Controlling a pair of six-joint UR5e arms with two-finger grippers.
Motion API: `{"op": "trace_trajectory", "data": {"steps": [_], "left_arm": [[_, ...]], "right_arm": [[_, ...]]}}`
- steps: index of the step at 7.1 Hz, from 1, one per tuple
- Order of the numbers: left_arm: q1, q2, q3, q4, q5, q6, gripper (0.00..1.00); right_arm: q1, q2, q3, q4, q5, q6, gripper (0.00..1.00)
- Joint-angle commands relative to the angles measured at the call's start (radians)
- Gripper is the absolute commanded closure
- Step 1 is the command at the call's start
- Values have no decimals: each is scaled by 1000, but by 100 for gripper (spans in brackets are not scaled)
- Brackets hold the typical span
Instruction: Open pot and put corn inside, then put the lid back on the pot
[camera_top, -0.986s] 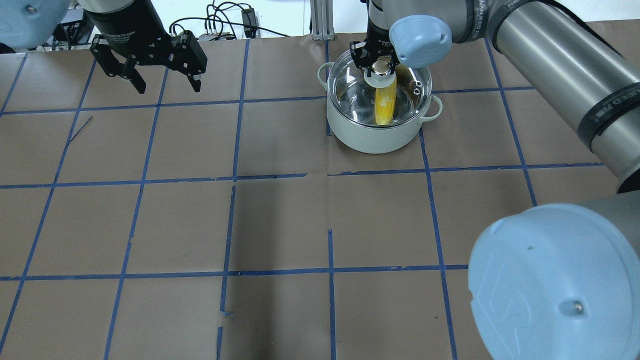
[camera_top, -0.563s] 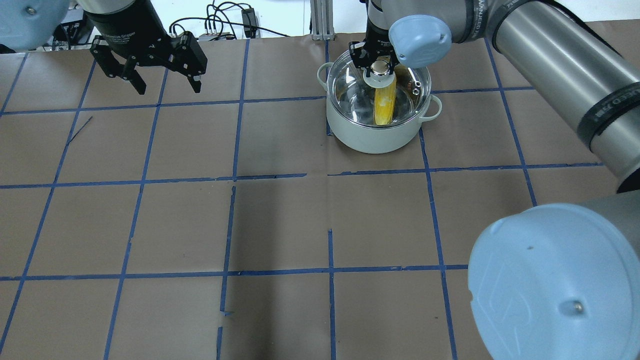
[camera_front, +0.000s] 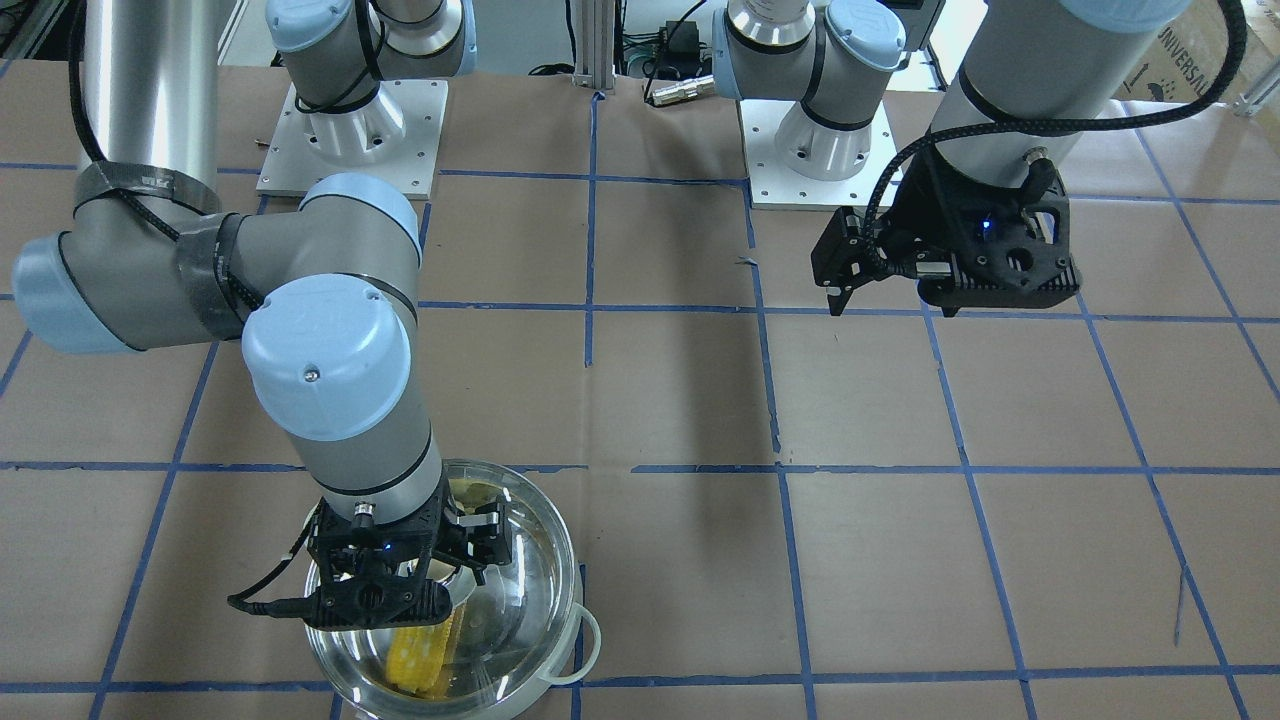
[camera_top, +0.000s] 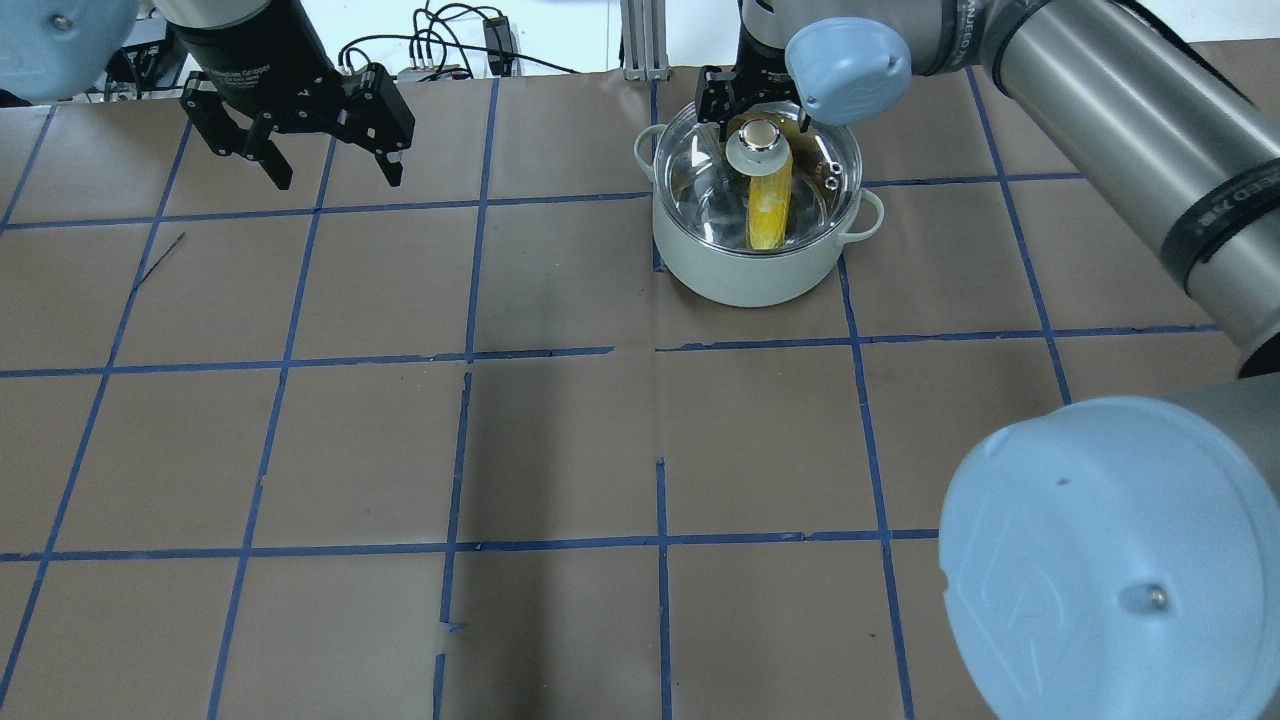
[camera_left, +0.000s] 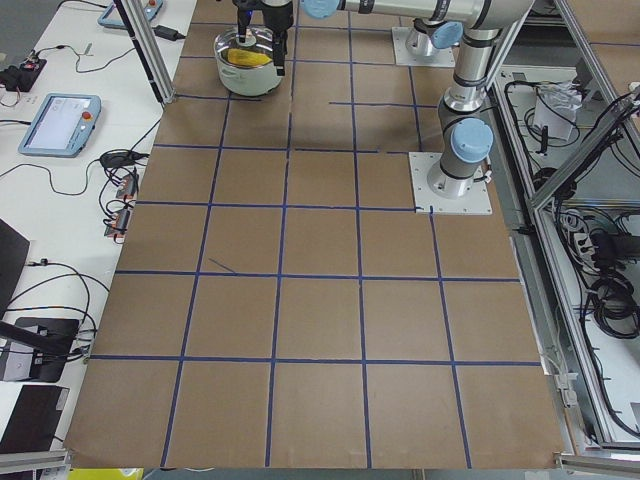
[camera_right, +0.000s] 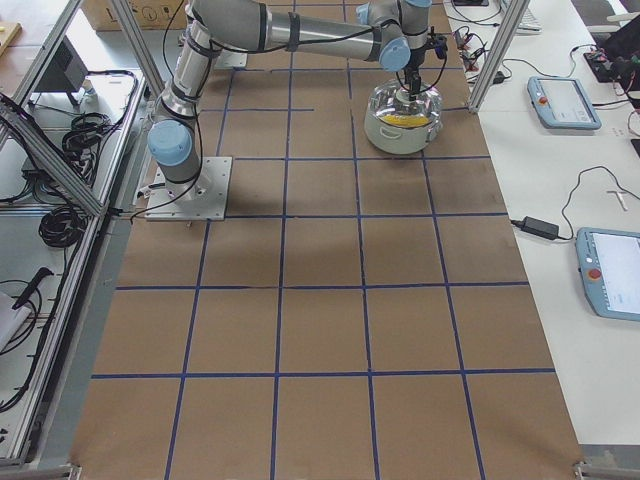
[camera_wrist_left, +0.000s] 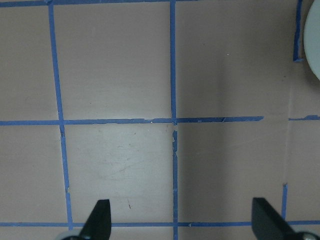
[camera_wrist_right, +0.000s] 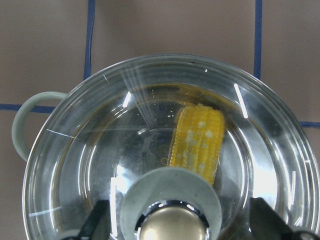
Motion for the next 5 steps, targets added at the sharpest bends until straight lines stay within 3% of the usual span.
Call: {"op": "trace_trajectory", "data": {"steps": [1,3,5], "left_arm": [[0,0,1,0,0,0,0],[0,0,1,0,1,0,0],[0,5,0,0,0,0,0]], "right_arm": [[-6,-5,-97,96,-2,-5,0],[-9,-32,-180,225,-9,-4,1],[-29,-142,-150,322,-6,-5,1]]}}
